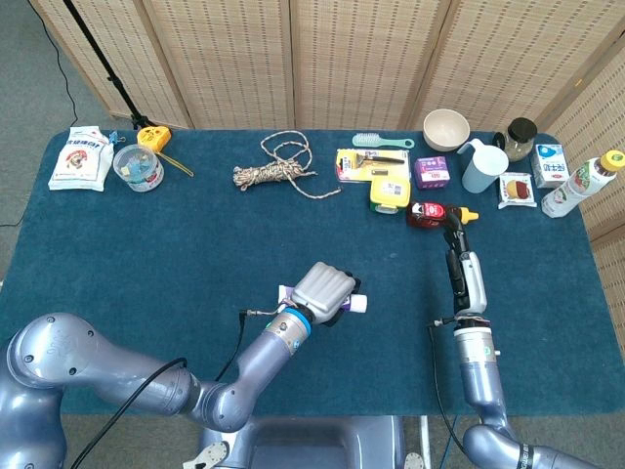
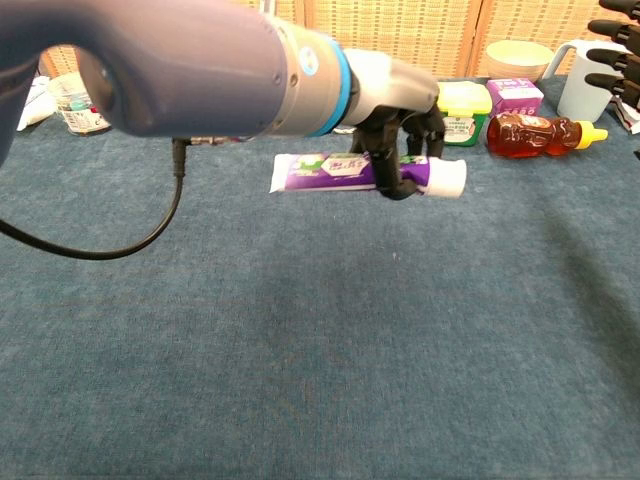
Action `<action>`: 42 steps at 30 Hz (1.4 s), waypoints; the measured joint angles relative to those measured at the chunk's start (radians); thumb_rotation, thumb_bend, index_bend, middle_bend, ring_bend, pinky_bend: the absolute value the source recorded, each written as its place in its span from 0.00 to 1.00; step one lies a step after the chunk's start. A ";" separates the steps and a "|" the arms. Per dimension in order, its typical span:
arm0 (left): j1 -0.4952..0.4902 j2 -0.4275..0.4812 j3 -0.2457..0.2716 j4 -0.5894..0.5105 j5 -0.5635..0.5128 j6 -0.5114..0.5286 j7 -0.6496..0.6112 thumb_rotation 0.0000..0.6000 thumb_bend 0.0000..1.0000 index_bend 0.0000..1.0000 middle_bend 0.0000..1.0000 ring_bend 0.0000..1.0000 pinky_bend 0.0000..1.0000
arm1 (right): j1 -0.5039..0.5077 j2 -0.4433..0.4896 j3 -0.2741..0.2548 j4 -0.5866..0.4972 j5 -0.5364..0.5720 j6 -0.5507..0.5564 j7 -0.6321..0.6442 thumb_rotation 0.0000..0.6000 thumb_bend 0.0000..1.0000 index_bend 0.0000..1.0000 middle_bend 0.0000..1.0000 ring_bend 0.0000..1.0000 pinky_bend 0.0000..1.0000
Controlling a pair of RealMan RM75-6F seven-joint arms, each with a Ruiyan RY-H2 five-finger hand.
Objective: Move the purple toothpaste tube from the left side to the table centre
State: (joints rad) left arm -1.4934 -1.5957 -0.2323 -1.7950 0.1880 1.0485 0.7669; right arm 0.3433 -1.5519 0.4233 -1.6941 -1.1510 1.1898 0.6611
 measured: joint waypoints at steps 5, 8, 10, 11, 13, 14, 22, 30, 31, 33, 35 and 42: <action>0.021 -0.009 0.036 0.011 0.005 -0.005 0.003 1.00 0.75 0.28 0.21 0.22 0.42 | -0.007 0.013 0.001 0.003 -0.003 0.008 0.006 0.12 0.00 0.00 0.00 0.00 0.00; 0.034 -0.015 0.057 0.018 0.002 -0.018 0.007 1.00 0.68 0.12 0.07 0.08 0.30 | -0.011 0.021 0.001 0.006 -0.004 0.011 0.008 0.12 0.00 0.00 0.00 0.00 0.00; 0.043 -0.014 0.066 0.022 -0.002 -0.029 0.009 1.00 0.61 0.03 0.01 0.02 0.25 | -0.012 0.027 0.002 0.007 -0.004 0.011 0.007 0.12 0.00 0.00 0.00 0.00 0.00; 0.047 -0.011 0.066 0.023 -0.003 -0.032 0.008 1.00 0.57 0.00 0.00 0.00 0.24 | -0.012 0.030 0.003 0.008 -0.004 0.012 0.005 0.12 0.00 0.00 0.00 0.00 0.00; 0.056 -0.004 0.066 0.021 0.004 -0.029 0.001 1.00 0.54 0.00 0.00 0.00 0.22 | -0.012 0.035 0.005 0.009 -0.005 0.013 0.004 0.12 0.00 0.00 0.00 0.00 0.00; 0.061 0.001 0.066 0.018 0.008 -0.026 -0.003 1.00 0.52 0.00 0.00 0.00 0.20 | -0.012 0.038 0.006 0.009 -0.006 0.013 0.003 0.12 0.00 0.00 0.00 0.00 0.00; 0.138 0.084 0.073 -0.051 0.090 0.021 -0.062 1.00 0.50 0.00 0.00 0.00 0.17 | -0.013 0.079 0.007 0.016 -0.011 0.011 -0.025 0.16 0.00 0.00 0.00 0.00 0.00; 0.272 0.194 0.122 -0.160 0.243 0.148 -0.128 1.00 0.50 0.00 0.00 0.00 0.17 | -0.012 0.144 -0.016 0.025 -0.023 -0.020 -0.080 0.47 0.00 0.00 0.00 0.00 0.00; 0.294 0.207 0.131 -0.174 0.269 0.169 -0.140 1.00 0.50 0.00 0.00 0.00 0.17 | -0.012 0.152 -0.019 0.027 -0.024 -0.024 -0.086 0.55 0.00 0.00 0.00 0.00 0.00; 0.326 0.227 0.146 -0.193 0.313 0.201 -0.159 1.00 0.50 0.00 0.00 0.00 0.17 | -0.013 0.168 -0.031 0.031 -0.030 -0.030 -0.102 0.69 0.00 0.00 0.00 0.00 0.00; 0.368 0.255 0.171 -0.212 0.372 0.233 -0.180 1.00 0.50 0.02 0.00 0.01 0.17 | -0.016 0.180 -0.042 0.039 -0.036 -0.031 -0.124 0.84 0.00 0.00 0.00 0.00 0.00; 0.566 0.399 0.283 -0.265 0.601 0.339 -0.279 1.00 0.50 0.04 0.03 0.06 0.17 | -0.029 0.221 -0.095 0.079 -0.066 -0.014 -0.237 1.00 0.10 0.00 0.00 0.00 0.00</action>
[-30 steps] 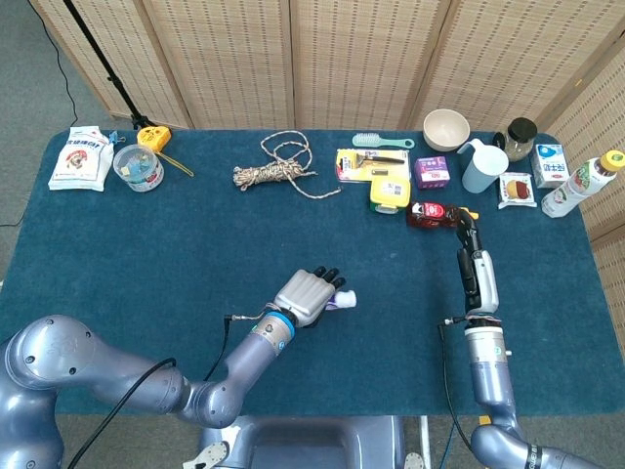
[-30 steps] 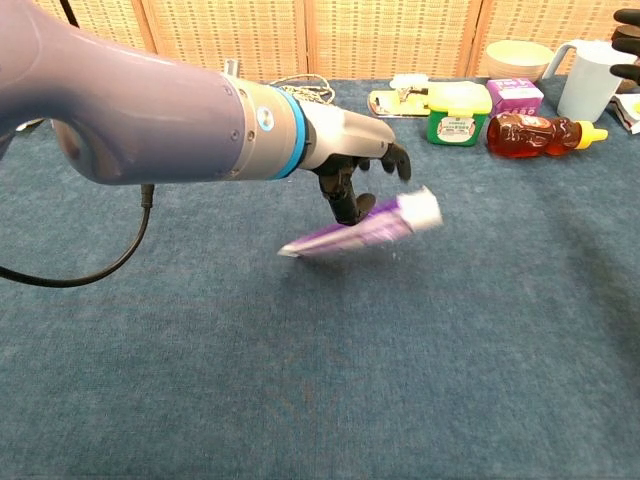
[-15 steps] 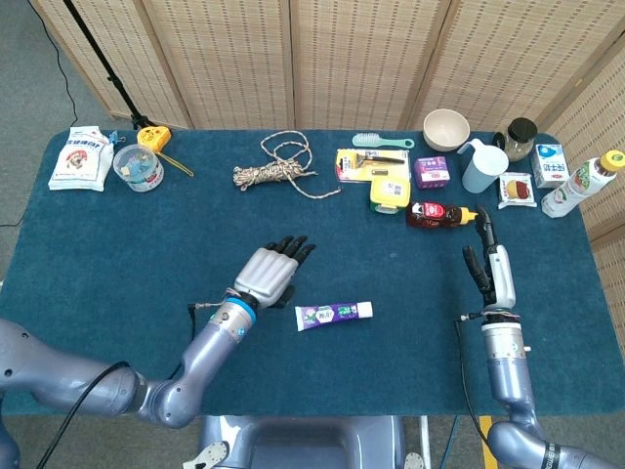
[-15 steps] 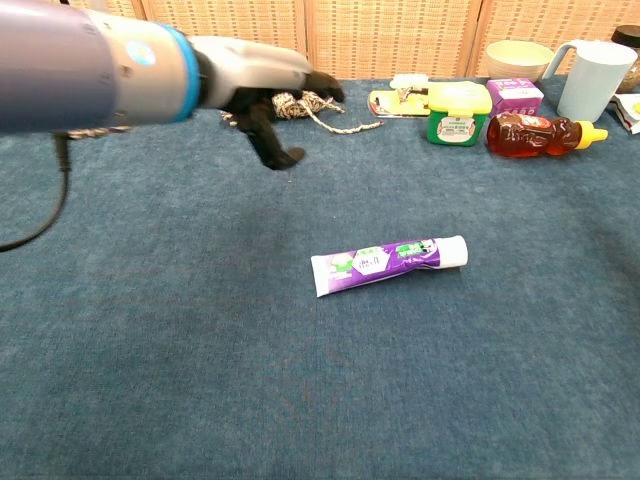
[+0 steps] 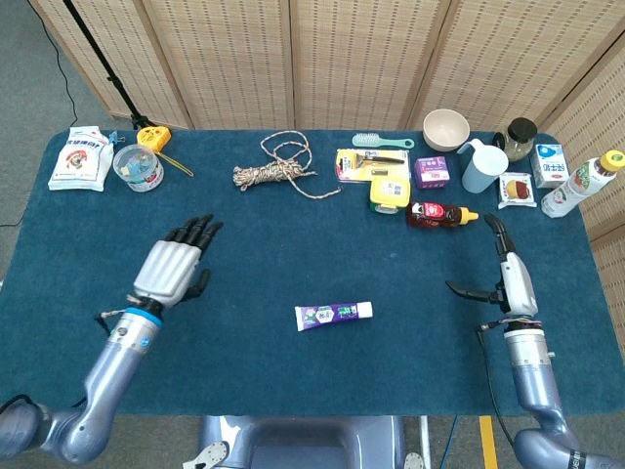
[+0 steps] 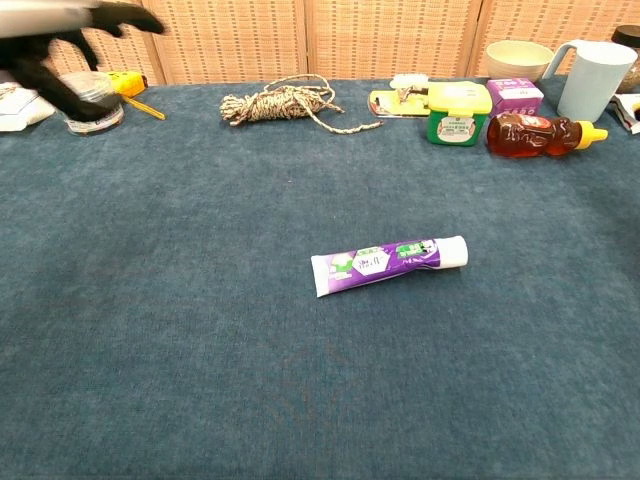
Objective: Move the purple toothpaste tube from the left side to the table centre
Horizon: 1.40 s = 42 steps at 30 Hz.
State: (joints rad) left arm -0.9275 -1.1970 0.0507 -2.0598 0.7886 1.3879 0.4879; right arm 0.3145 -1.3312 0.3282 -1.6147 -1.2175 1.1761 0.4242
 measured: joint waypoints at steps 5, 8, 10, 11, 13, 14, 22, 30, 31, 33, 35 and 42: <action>0.126 0.093 0.052 -0.006 0.115 0.051 -0.084 1.00 0.50 0.06 0.04 0.08 0.17 | -0.009 0.045 -0.027 0.005 -0.012 -0.005 -0.032 1.00 0.18 0.00 0.00 0.00 0.00; 0.190 0.117 0.068 0.006 0.165 0.079 -0.124 1.00 0.50 0.10 0.07 0.10 0.17 | -0.012 0.067 -0.044 0.013 -0.025 -0.008 -0.064 1.00 0.19 0.00 0.00 0.00 0.00; 0.235 0.127 0.075 0.020 0.199 0.104 -0.151 1.00 0.50 0.14 0.09 0.12 0.18 | -0.016 0.082 -0.059 0.019 -0.036 -0.006 -0.101 1.00 0.19 0.00 0.00 0.00 0.00; 0.254 0.131 0.077 0.028 0.213 0.115 -0.164 1.00 0.50 0.16 0.10 0.13 0.19 | -0.018 0.089 -0.067 0.022 -0.041 -0.004 -0.119 1.00 0.19 0.00 0.00 0.00 0.00; 0.300 0.136 0.081 0.050 0.245 0.140 -0.195 1.00 0.50 0.19 0.12 0.15 0.21 | -0.024 0.103 -0.084 0.029 -0.055 0.005 -0.163 1.00 0.19 0.00 0.00 0.00 0.00; 0.319 0.137 0.083 0.061 0.260 0.149 -0.210 1.00 0.50 0.20 0.14 0.16 0.21 | -0.027 0.107 -0.091 0.032 -0.061 0.012 -0.183 1.00 0.19 0.00 0.00 0.00 0.00; 0.466 0.134 0.108 0.146 0.405 0.191 -0.322 1.00 0.50 0.21 0.15 0.16 0.21 | -0.065 0.128 -0.147 0.041 -0.109 0.103 -0.369 1.00 0.19 0.00 0.00 0.00 0.00; 0.582 0.123 0.130 0.204 0.502 0.214 -0.376 1.00 0.50 0.23 0.16 0.18 0.21 | -0.133 0.158 -0.196 -0.019 -0.136 0.201 -0.478 1.00 0.19 0.00 0.00 0.00 0.00; 0.594 0.123 0.130 0.208 0.510 0.217 -0.385 1.00 0.50 0.23 0.16 0.18 0.21 | -0.142 0.162 -0.201 -0.026 -0.137 0.212 -0.485 1.00 0.19 0.00 0.00 0.00 0.00; 0.619 0.123 0.130 0.215 0.524 0.226 -0.400 1.00 0.50 0.23 0.16 0.18 0.21 | -0.163 0.171 -0.211 -0.045 -0.140 0.236 -0.495 1.00 0.19 0.00 0.00 0.00 0.00; 0.647 0.122 0.127 0.222 0.538 0.240 -0.406 1.00 0.50 0.23 0.16 0.18 0.21 | -0.180 0.180 -0.220 -0.061 -0.142 0.253 -0.502 1.00 0.19 0.00 0.00 0.00 0.00; 0.690 0.122 0.097 0.226 0.566 0.229 -0.430 1.00 0.50 0.23 0.16 0.18 0.21 | -0.207 0.201 -0.240 -0.088 -0.155 0.271 -0.500 1.00 0.19 0.00 0.00 0.00 0.00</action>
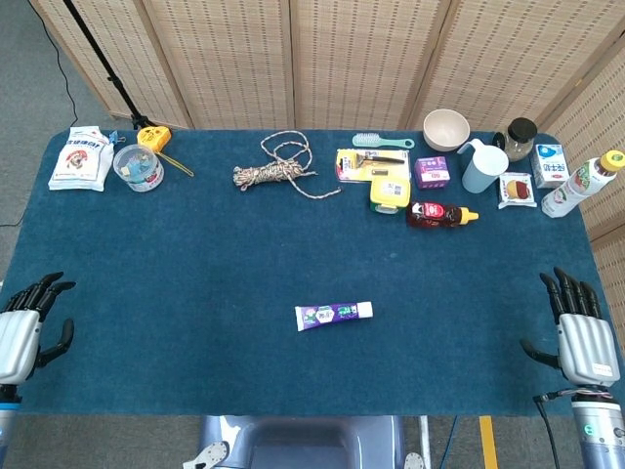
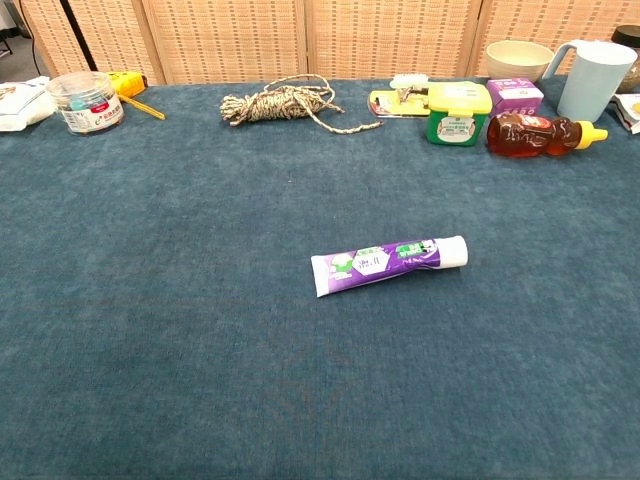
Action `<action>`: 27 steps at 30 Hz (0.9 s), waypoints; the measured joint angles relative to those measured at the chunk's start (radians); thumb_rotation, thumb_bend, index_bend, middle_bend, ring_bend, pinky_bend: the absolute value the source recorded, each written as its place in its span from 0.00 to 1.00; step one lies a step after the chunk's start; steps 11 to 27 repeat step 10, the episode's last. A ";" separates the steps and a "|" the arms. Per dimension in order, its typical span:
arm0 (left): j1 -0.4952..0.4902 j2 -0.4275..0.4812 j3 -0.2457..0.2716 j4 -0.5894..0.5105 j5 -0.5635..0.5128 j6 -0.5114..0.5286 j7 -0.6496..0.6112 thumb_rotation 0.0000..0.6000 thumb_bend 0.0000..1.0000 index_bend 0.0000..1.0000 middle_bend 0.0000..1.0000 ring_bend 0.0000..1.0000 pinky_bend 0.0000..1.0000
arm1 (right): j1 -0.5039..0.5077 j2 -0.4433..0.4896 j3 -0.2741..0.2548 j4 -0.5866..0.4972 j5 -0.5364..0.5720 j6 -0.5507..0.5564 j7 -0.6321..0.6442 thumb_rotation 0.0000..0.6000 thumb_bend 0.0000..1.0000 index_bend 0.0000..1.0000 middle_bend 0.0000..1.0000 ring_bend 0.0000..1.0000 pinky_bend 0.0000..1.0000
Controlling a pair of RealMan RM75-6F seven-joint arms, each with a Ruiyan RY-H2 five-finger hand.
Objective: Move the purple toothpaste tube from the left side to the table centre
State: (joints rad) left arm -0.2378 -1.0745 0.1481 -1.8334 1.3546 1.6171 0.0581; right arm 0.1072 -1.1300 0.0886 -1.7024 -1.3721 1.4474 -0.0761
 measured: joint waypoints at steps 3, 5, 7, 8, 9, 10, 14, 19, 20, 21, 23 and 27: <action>0.002 0.010 -0.017 -0.006 0.010 -0.017 -0.003 1.00 0.50 0.23 0.16 0.18 0.21 | -0.006 0.004 -0.003 0.000 -0.009 0.007 0.005 1.00 0.19 0.00 0.00 0.00 0.00; 0.003 0.013 -0.028 -0.010 0.017 -0.028 0.000 1.00 0.50 0.23 0.16 0.18 0.21 | -0.008 0.004 -0.004 0.001 -0.010 0.007 0.011 1.00 0.19 0.00 0.00 0.00 0.00; 0.005 0.015 -0.039 -0.014 0.019 -0.039 0.005 1.00 0.50 0.23 0.16 0.18 0.21 | -0.012 0.003 -0.004 0.006 -0.009 0.009 0.016 1.00 0.19 0.00 0.00 0.00 0.00; 0.007 0.015 -0.045 -0.015 0.019 -0.042 0.007 1.00 0.50 0.23 0.16 0.18 0.21 | -0.014 0.002 -0.004 0.007 -0.009 0.010 0.018 1.00 0.19 0.00 0.00 0.00 0.00; 0.008 0.016 -0.050 -0.017 0.020 -0.046 0.009 1.00 0.50 0.23 0.16 0.18 0.21 | -0.016 0.001 -0.004 0.009 -0.009 0.012 0.019 1.00 0.19 0.00 0.00 0.00 0.00; 0.010 0.016 -0.057 -0.018 0.020 -0.050 0.011 1.00 0.50 0.23 0.16 0.18 0.21 | -0.017 0.000 -0.003 0.011 -0.009 0.013 0.020 1.00 0.19 0.00 0.00 0.00 0.00; 0.010 0.016 -0.057 -0.018 0.020 -0.050 0.011 1.00 0.50 0.23 0.16 0.18 0.21 | -0.017 0.000 -0.003 0.011 -0.009 0.013 0.020 1.00 0.19 0.00 0.00 0.00 0.00; 0.010 0.016 -0.057 -0.018 0.020 -0.050 0.011 1.00 0.50 0.23 0.16 0.18 0.21 | -0.017 0.000 -0.003 0.011 -0.009 0.013 0.020 1.00 0.19 0.00 0.00 0.00 0.00; 0.010 0.016 -0.057 -0.018 0.020 -0.050 0.011 1.00 0.50 0.23 0.16 0.18 0.21 | -0.017 0.000 -0.003 0.011 -0.009 0.013 0.020 1.00 0.19 0.00 0.00 0.00 0.00; 0.010 0.016 -0.057 -0.018 0.020 -0.050 0.011 1.00 0.50 0.23 0.16 0.18 0.21 | -0.017 0.000 -0.003 0.011 -0.009 0.013 0.020 1.00 0.19 0.00 0.00 0.00 0.00; 0.010 0.016 -0.057 -0.018 0.020 -0.050 0.011 1.00 0.50 0.23 0.16 0.18 0.21 | -0.017 0.000 -0.003 0.011 -0.009 0.013 0.020 1.00 0.19 0.00 0.00 0.00 0.00; 0.010 0.016 -0.057 -0.018 0.020 -0.050 0.011 1.00 0.50 0.23 0.16 0.18 0.21 | -0.017 0.000 -0.003 0.011 -0.009 0.013 0.020 1.00 0.19 0.00 0.00 0.00 0.00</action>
